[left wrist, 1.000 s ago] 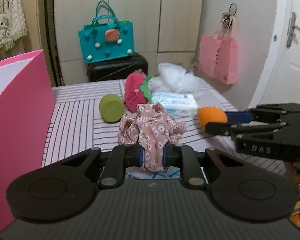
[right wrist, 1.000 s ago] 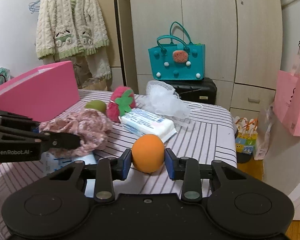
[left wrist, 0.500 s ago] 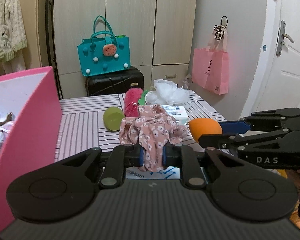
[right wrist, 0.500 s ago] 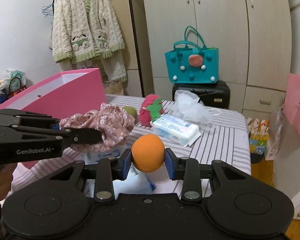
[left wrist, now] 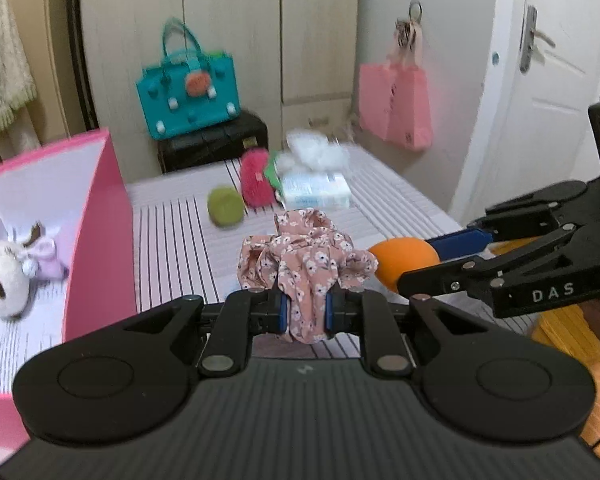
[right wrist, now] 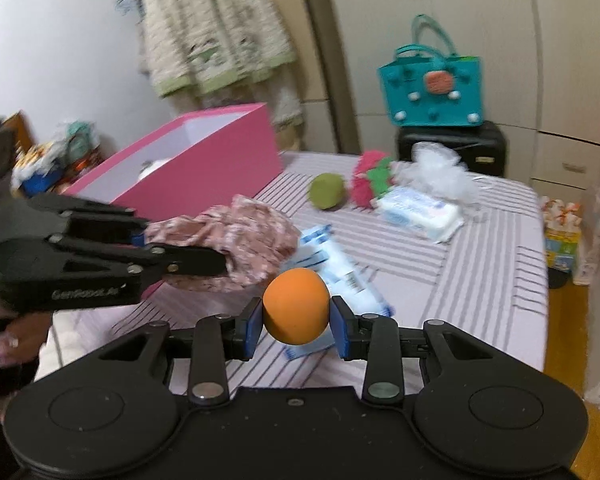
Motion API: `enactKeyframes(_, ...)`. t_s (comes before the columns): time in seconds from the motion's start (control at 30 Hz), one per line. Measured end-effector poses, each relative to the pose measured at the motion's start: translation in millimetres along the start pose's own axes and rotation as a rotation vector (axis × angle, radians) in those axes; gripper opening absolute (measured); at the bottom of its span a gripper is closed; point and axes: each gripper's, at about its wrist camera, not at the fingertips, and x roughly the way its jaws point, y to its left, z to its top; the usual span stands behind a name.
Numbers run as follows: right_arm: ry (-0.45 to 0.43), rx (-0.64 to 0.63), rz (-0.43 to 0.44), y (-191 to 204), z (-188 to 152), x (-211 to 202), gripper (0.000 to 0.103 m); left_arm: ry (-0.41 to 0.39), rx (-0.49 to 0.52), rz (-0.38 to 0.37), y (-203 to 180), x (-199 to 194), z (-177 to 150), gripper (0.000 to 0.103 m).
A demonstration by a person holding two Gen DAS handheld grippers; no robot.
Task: Organize soft objects
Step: 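Close the left gripper on the floral cloth while the right gripper grips the orange ball, then carry both into the pink box and open the left and right grippers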
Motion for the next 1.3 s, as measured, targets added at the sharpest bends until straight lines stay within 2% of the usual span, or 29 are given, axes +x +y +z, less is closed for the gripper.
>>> enactKeyframes(0.13, 0.056, -0.057, 0.025, 18, -1, -3, 0.041, 0.059, 0.004, -0.058, 2, -12, 1, 0.015)
enactKeyframes(0.47, 0.126, -0.066, 0.084, 35, 5, -20, 0.041, 0.154, 0.097, -0.071, 12, -45, 11, 0.015)
enactKeyframes(0.8, 0.161, -0.025, 0.155, 51, 22, -22, 0.041, 0.222, 0.044, -0.124, 41, -83, 10, 0.015)
enactKeyframes(1.03, 0.201, -0.008, 0.255, 75, 40, -16, 0.041, 0.201, -0.018, -0.143, 64, -119, 4, 0.015)
enactKeyframes(1.3, 0.201, -0.086, 0.328, 116, 66, -4, 0.041, 0.133, -0.013, -0.067, 91, -153, 6, 0.016)
